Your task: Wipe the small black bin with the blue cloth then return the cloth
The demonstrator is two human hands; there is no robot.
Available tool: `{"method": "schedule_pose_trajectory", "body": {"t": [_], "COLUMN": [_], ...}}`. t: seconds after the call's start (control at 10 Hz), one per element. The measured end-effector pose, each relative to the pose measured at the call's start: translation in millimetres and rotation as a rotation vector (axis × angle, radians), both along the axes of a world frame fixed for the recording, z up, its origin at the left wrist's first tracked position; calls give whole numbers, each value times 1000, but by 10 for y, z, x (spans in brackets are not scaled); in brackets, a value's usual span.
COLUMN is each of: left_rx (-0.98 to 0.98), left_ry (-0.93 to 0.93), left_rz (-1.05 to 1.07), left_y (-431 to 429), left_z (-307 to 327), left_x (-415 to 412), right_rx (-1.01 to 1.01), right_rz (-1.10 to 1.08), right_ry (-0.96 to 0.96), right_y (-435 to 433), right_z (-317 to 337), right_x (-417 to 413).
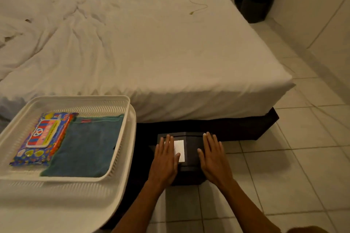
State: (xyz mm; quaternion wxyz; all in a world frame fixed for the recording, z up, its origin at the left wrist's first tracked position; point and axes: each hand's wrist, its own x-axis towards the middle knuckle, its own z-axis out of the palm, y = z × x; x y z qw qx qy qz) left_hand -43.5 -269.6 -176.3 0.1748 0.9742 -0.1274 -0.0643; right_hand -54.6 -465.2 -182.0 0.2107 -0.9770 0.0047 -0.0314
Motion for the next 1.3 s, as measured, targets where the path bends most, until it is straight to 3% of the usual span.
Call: {"method": "schedule_pose_trajectory", "body": {"t": [0.3,1.3], "left_rx": [-1,-36], "left_ry": [-62,-65], "left_rz": [87,121], "left_y": [-51,-79], "left_z": [-446,-403], "left_x": [-22,-57], "right_rx": [44,91], "right_rz": [10,10], "right_ry": [10,22], "right_y": [68,61], "right_z": [-356,-305], "right_x": [20,30]}}
